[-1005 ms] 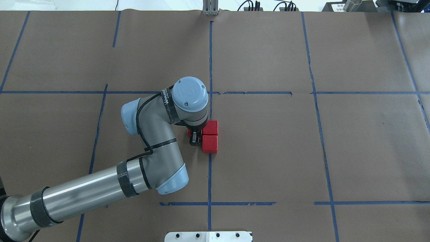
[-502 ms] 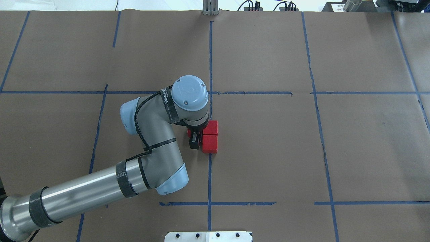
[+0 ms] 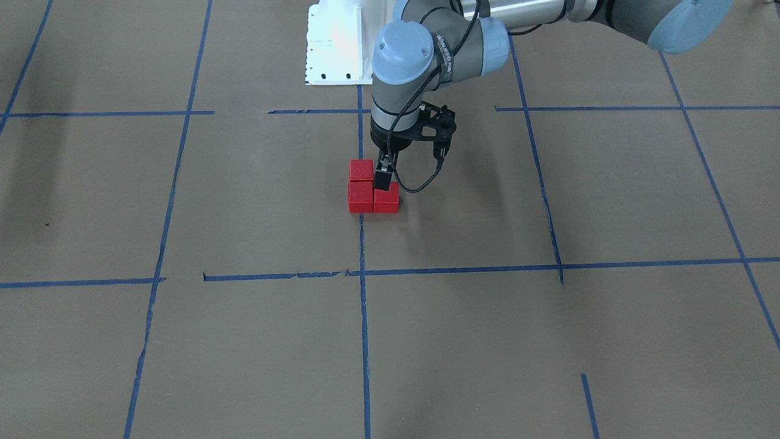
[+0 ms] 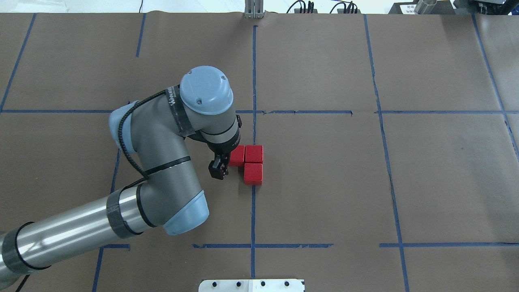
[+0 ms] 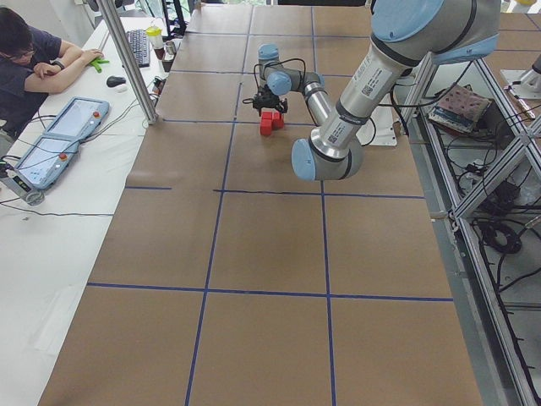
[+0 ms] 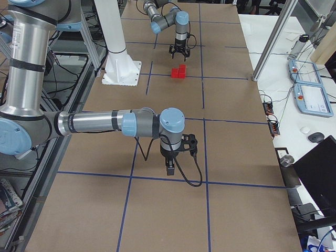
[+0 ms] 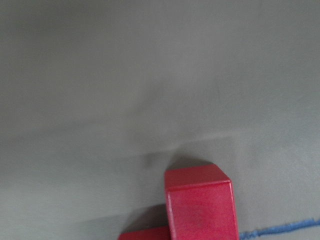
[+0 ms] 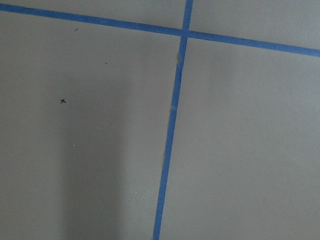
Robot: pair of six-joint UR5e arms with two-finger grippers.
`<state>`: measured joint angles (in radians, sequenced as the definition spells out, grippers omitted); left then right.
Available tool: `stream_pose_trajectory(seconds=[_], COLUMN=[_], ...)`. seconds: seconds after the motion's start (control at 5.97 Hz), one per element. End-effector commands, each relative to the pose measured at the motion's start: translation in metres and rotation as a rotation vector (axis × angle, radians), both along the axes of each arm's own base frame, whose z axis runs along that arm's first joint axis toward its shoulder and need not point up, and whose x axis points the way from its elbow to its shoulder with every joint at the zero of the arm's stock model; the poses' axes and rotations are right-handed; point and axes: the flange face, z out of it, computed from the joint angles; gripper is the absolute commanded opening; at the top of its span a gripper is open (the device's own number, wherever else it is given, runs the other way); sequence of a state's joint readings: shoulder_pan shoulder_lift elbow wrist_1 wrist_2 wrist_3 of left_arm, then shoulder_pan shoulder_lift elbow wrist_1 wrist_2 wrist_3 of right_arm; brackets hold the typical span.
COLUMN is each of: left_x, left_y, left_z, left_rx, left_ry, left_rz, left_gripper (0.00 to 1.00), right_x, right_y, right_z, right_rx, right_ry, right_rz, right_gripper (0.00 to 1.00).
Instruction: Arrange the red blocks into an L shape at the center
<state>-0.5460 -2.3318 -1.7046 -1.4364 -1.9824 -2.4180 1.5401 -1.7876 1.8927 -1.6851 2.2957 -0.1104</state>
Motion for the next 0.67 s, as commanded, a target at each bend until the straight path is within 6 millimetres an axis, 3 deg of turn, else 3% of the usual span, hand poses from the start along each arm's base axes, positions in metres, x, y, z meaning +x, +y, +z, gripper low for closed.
stream_pose_trajectory(seconds=[0.0, 0.17, 0.33, 0.5], left_x=[-0.087, -0.126, -0.166, -0.210], left_y=[0.010, 0.017, 0.026, 0.021], left_z=[0.022, 0.041, 0.076, 0.123], left_rx=[0.229, 0.392, 0.551, 0.683], left_ry=[0.027, 0.025, -0.005, -0.037], left_rz=[0.179, 0.289, 0.431, 0.602], left_gripper=[1.00, 1.00, 1.00, 1.00], right_x=[0.000, 0.000, 0.000, 0.000], right_y=[0.004, 0.005, 0.005, 0.005], right_z=[0.003, 0.003, 0.004, 0.004], right_rx=[-0.008, -0.009, -0.012, -0.013], right_ry=[-0.002, -0.003, -0.005, -0.005], right_rz=[0.000, 0.001, 0.001, 0.002], right_gripper=[1.00, 1.00, 1.00, 1.00])
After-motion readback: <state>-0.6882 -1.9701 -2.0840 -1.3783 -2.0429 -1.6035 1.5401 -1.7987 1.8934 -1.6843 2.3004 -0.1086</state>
